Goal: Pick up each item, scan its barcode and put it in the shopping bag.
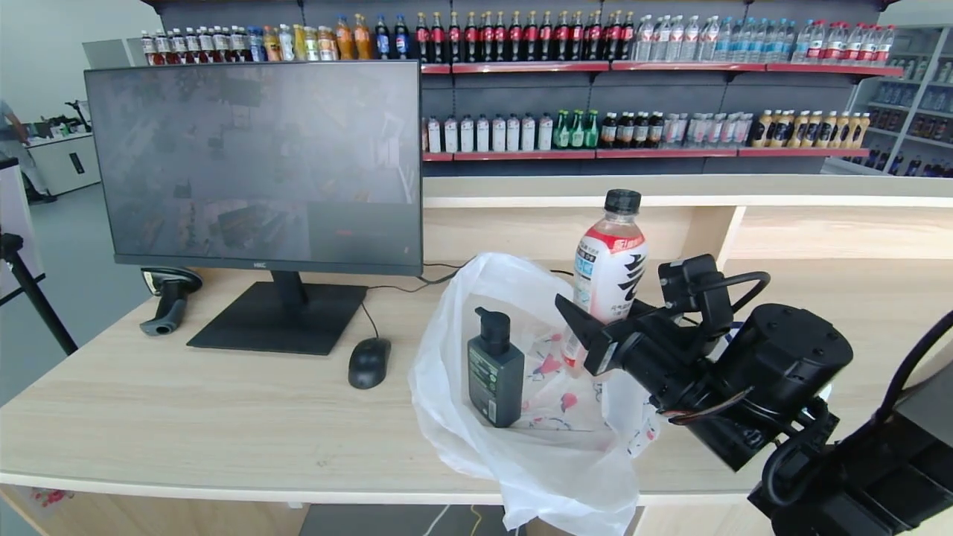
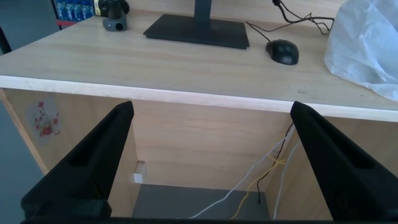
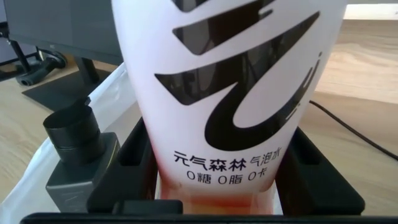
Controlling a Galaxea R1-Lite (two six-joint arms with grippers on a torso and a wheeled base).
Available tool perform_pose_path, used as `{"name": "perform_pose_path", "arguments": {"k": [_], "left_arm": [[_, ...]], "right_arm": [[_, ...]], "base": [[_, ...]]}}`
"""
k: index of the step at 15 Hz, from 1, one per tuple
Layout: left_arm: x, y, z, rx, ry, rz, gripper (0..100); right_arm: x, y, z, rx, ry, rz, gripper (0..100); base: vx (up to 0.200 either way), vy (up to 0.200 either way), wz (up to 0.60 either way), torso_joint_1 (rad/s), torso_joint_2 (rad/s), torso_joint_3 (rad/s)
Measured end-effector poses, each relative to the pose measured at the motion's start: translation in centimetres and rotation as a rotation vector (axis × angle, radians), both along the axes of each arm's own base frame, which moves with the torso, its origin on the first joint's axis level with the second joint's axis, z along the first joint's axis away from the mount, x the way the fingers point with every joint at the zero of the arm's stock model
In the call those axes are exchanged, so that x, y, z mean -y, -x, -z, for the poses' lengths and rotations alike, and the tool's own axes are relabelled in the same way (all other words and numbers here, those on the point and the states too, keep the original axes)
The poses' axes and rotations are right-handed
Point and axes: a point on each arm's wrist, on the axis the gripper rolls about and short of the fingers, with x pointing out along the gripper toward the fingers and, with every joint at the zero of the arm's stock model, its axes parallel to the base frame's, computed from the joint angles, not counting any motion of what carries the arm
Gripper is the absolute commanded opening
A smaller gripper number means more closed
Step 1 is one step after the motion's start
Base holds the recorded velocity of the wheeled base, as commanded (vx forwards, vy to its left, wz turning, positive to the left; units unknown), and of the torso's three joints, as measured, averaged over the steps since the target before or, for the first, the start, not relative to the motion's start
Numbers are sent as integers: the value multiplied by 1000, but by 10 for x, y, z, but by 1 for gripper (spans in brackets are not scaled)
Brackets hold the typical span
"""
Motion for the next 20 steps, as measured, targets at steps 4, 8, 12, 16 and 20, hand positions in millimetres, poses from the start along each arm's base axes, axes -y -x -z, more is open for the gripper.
{"name": "perform_pose_path", "arguments": {"k": [4,8,12,16,20], "left_arm": [[0,0,0,0,0,0,100],[0,0,0,0,0,0,100],[0,0,0,0,0,0,100],[0,0,0,0,0,0,100],[0,0,0,0,1,0,100]], "right_arm": [[-11,-4,10,-17,12,-22,0],[-15,-9,19,-36,26,-24,0],[-20,-15,24,-39,28,-25,0],[-23,-17,30,-53,38,-29,0],[-24,-18,34,-62,37,-32,0]], "base": [[0,0,0,0,0,0],[0,0,0,0,0,0],[0,0,0,0,0,0],[0,0,0,0,0,0],[0,0,0,0,0,0]]}}
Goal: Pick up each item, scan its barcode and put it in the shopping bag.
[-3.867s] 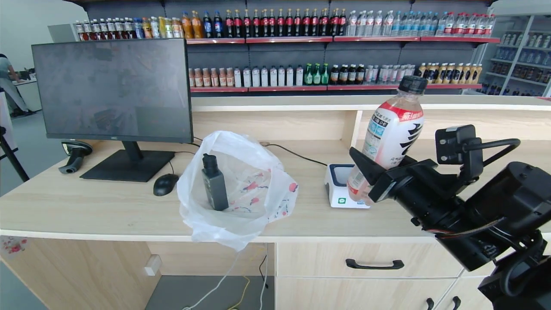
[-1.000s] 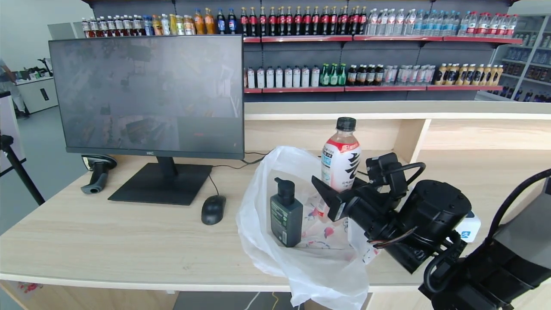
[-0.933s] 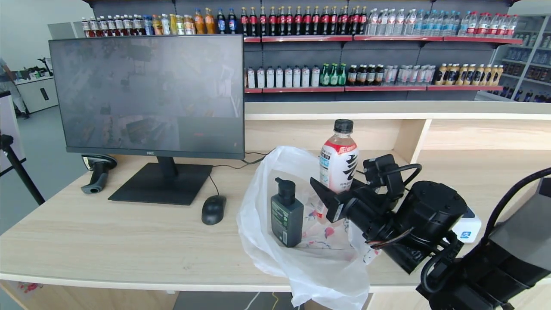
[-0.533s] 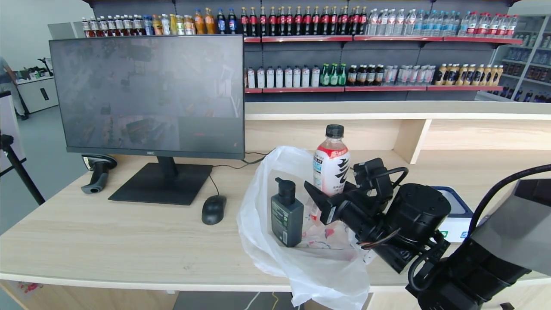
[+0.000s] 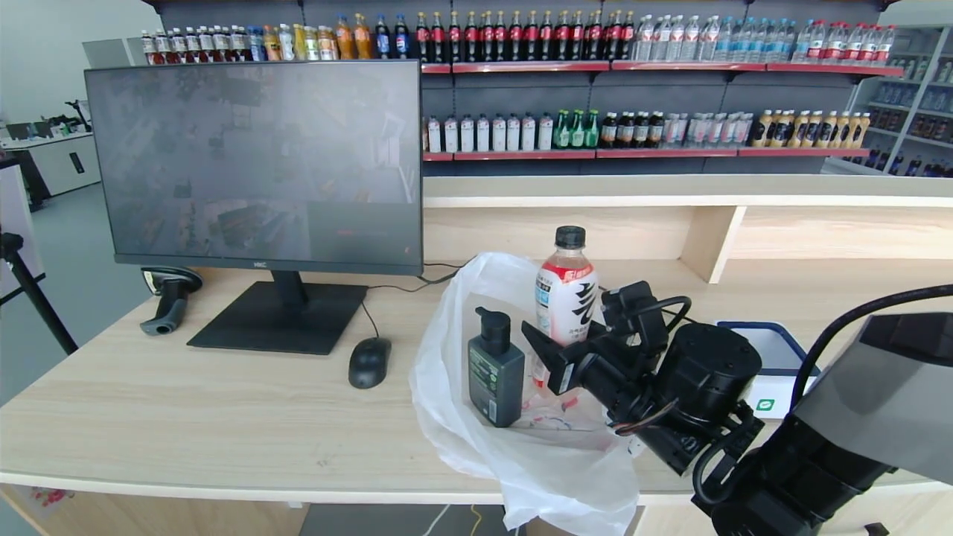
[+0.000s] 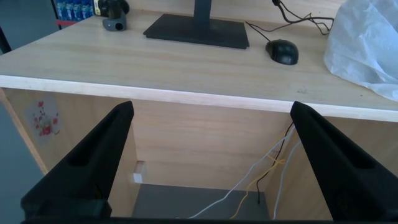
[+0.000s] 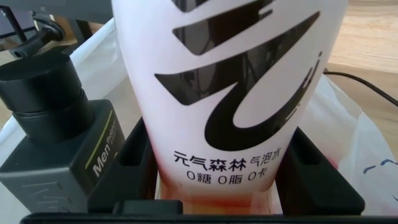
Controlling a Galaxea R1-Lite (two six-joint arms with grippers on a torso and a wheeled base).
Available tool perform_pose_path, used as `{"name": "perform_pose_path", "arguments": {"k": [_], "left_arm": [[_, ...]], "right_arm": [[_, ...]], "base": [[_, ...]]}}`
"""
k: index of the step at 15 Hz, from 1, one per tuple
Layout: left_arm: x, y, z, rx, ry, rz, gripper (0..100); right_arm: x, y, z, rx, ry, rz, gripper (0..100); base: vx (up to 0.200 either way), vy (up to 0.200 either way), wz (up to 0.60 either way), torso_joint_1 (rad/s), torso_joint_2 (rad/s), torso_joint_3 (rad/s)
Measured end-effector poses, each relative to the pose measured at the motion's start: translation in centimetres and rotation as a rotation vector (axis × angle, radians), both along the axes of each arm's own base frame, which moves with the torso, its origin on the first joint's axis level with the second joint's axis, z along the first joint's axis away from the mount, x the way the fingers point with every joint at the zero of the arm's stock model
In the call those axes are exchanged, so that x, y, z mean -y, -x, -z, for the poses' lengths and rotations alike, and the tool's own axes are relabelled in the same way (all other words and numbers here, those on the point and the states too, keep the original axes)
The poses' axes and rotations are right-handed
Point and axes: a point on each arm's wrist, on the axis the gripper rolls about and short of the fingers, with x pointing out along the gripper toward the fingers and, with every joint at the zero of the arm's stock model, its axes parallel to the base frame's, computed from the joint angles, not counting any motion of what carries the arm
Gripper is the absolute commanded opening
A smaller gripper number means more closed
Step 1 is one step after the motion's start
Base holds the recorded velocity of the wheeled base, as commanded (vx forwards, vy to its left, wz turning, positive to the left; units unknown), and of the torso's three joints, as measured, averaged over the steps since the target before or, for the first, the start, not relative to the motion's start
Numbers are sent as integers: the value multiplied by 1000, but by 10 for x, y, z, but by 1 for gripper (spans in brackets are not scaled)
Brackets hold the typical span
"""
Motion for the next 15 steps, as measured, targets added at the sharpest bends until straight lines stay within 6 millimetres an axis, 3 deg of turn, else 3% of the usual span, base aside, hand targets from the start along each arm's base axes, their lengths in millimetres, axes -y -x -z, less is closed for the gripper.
{"name": "perform_pose_path", "arguments": {"k": [15], "left_arm": [[0,0,0,0,0,0,100]], "right_arm": [[3,3,10,-35,20,3,0]], "base": [[0,0,0,0,0,0]]}}
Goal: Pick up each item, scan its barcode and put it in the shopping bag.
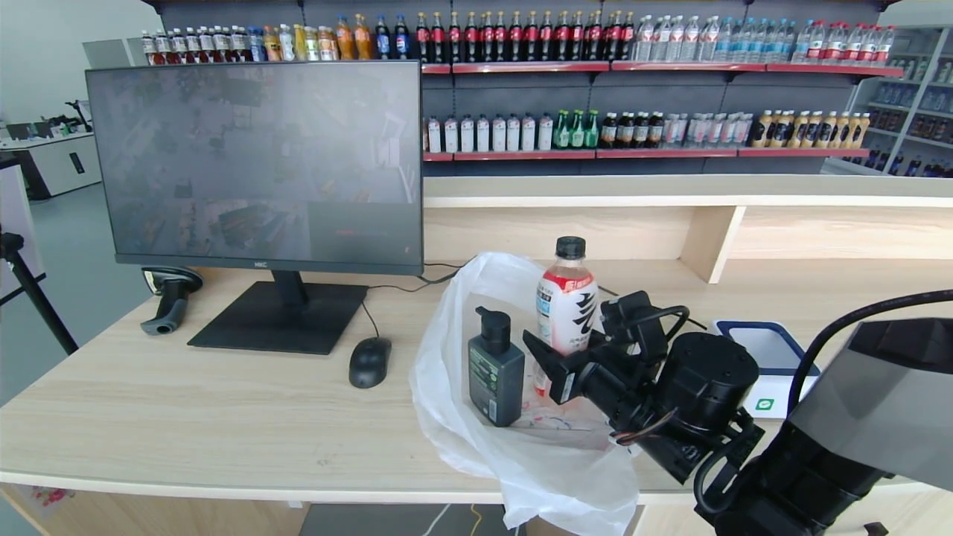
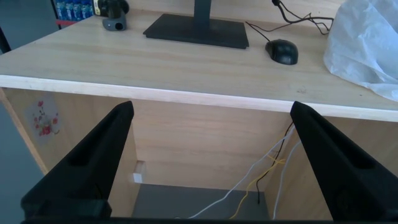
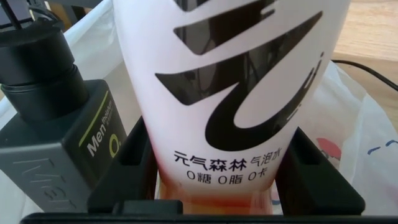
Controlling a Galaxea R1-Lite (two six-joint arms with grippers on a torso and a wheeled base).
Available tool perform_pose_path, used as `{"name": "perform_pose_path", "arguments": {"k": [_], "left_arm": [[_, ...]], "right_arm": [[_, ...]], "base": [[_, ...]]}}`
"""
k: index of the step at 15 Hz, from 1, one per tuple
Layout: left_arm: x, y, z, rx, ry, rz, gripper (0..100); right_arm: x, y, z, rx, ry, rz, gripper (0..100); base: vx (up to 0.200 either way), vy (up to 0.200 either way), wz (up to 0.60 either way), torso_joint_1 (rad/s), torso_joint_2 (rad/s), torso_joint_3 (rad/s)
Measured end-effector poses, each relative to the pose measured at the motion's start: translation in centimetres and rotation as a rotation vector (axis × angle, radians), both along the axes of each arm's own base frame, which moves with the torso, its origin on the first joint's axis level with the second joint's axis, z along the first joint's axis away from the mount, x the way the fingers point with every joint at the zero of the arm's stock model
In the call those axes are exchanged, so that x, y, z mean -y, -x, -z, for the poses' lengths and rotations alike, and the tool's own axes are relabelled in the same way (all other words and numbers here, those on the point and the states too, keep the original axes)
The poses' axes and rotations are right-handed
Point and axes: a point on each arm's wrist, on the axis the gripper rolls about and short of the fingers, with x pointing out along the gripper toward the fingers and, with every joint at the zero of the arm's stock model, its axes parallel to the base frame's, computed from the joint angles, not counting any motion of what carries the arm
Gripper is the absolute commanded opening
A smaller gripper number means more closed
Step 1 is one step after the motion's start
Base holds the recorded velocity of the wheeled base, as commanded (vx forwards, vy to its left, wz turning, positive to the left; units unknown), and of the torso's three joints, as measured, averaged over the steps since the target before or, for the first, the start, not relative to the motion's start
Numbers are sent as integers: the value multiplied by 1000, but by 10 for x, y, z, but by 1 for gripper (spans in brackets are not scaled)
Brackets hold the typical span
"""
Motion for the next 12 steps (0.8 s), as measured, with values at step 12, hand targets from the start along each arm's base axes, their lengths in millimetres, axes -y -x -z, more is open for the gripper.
{"name": "perform_pose_path", "arguments": {"k": [12], "left_arm": [[0,0,0,0,-2,0,100]], "right_arm": [[0,13,10,-48,36,-21,0]], "base": [[0,0,0,0,0,0]]}}
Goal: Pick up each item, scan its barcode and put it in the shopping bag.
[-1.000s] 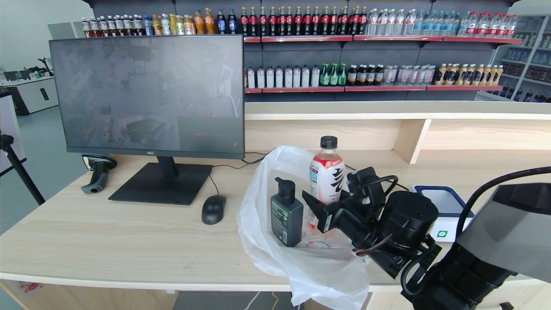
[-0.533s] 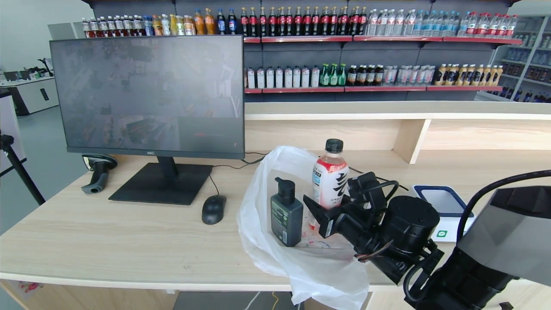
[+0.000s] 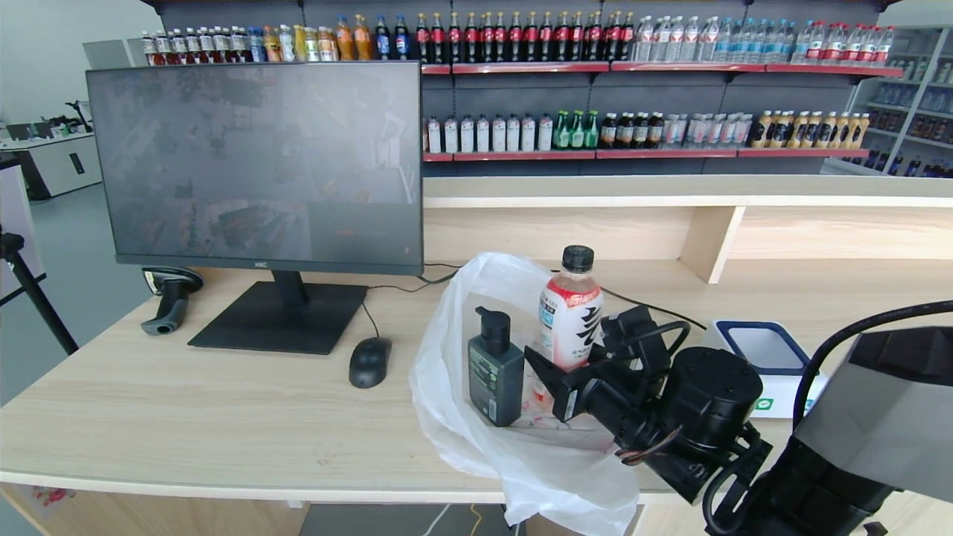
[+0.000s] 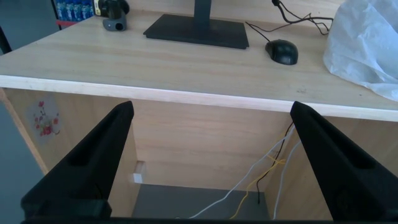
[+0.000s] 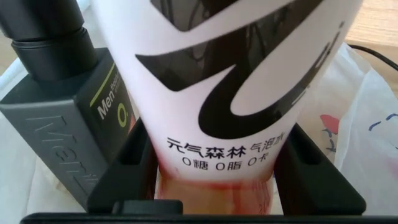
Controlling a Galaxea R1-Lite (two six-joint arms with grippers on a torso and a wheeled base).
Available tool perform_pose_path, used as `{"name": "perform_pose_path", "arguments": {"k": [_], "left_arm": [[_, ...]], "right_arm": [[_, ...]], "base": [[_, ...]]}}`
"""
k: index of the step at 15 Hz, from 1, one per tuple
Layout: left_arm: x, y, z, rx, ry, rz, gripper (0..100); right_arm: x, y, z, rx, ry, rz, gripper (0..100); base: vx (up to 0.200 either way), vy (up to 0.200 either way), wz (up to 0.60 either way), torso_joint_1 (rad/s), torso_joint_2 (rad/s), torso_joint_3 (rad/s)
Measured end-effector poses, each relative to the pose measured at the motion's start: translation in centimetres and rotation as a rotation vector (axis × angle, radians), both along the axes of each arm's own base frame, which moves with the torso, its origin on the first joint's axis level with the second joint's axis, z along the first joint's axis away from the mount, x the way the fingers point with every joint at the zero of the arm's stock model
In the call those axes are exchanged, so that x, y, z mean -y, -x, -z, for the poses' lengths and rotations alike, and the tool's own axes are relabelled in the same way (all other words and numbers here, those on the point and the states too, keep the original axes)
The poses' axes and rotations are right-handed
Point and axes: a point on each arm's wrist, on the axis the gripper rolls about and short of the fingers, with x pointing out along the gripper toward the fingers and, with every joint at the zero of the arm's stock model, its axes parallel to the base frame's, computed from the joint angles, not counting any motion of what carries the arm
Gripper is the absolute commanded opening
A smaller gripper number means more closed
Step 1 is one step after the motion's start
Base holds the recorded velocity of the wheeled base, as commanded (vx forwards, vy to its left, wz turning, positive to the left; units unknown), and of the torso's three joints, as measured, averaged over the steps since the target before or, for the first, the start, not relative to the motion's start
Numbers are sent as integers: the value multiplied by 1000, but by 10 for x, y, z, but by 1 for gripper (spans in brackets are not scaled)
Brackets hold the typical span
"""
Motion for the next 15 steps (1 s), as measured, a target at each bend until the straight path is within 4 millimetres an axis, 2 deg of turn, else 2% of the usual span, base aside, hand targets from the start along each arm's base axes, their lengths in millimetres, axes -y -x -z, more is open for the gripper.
{"name": "perform_pose_path", "arguments": {"k": [4,5,10,15], "left_arm": [[0,0,0,0,0,0,100],[0,0,0,0,0,0,100],[0,0,0,0,0,0,100],[0,0,0,0,1,0,100]], "right_arm": [[1,1,1,-5,5,-1,0],[1,1,2,-9,8,-1,100],[6,8,7,-36,43,-1,100],[18,23,-2,-36,44,1,100]], "base": [[0,0,0,0,0,0],[0,0,0,0,0,0],[0,0,0,0,0,0],[0,0,0,0,0,0]]}}
